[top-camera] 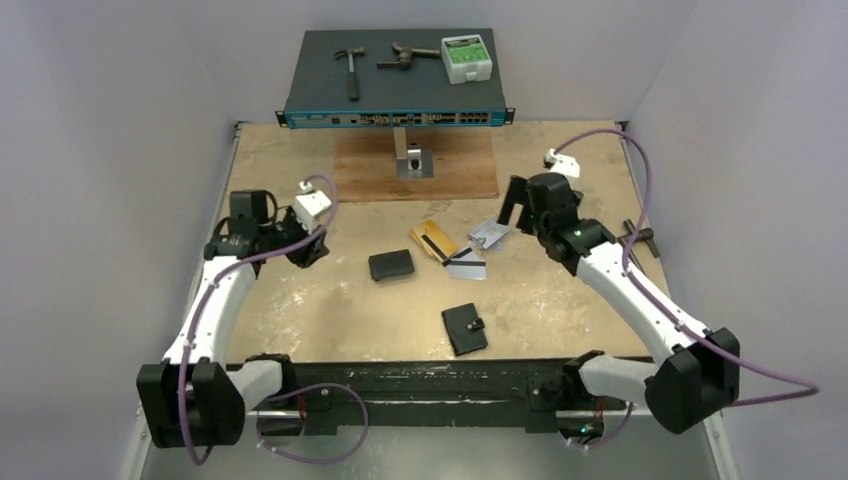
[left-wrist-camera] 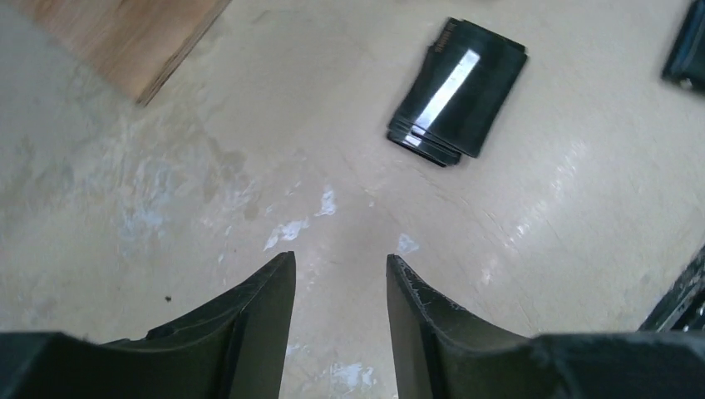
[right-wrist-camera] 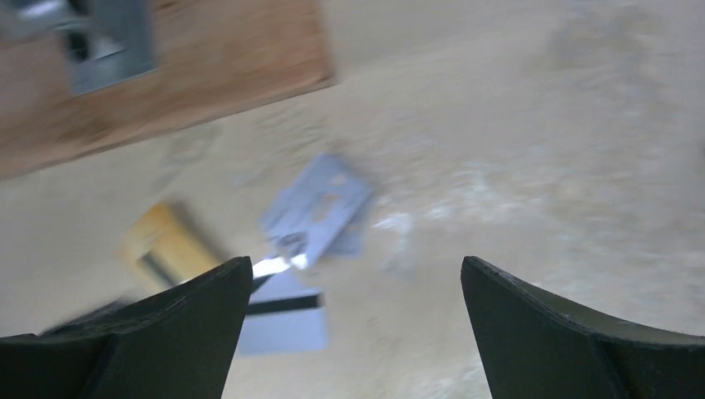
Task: Put the credit cards into the card holder
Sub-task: Reset both arms
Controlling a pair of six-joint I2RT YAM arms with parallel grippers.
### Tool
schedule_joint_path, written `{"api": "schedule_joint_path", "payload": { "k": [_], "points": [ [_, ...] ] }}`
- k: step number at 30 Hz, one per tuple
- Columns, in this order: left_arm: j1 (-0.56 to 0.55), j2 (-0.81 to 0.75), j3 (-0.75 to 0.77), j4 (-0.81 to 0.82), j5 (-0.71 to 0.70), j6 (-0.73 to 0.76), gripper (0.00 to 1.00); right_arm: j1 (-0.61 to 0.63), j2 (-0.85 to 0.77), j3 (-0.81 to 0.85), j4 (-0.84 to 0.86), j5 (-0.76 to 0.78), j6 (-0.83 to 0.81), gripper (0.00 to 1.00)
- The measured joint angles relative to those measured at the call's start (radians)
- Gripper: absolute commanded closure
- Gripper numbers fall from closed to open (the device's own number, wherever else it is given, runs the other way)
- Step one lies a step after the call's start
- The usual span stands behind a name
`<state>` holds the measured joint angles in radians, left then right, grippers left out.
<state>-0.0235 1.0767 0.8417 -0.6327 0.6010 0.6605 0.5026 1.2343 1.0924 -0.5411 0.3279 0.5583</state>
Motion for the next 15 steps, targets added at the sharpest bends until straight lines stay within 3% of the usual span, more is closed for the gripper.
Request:
{"api": "schedule_joint_path", "payload": {
  "k": [4,7,10,15],
  "points": [
    [0.156,0.103,0.014,0.121,0.050,-0.195,0.55,-0.116,-0.036,-0.274,0.301,0.215,-0.134,0.01],
    [0.208,0.199,0.018,0.251,0.048,-0.358,0.52,-0.177,0.066,-0.400,0.512,0.337,-0.209,0.01],
    [0.214,0.271,0.001,0.410,0.041,-0.502,0.51,-0.250,0.148,-0.496,0.708,0.377,-0.252,0.01],
    [0.213,0.319,-0.114,0.715,0.033,-0.672,0.48,-0.352,0.145,-0.658,1.035,0.357,-0.292,0.01]
  ]
}}
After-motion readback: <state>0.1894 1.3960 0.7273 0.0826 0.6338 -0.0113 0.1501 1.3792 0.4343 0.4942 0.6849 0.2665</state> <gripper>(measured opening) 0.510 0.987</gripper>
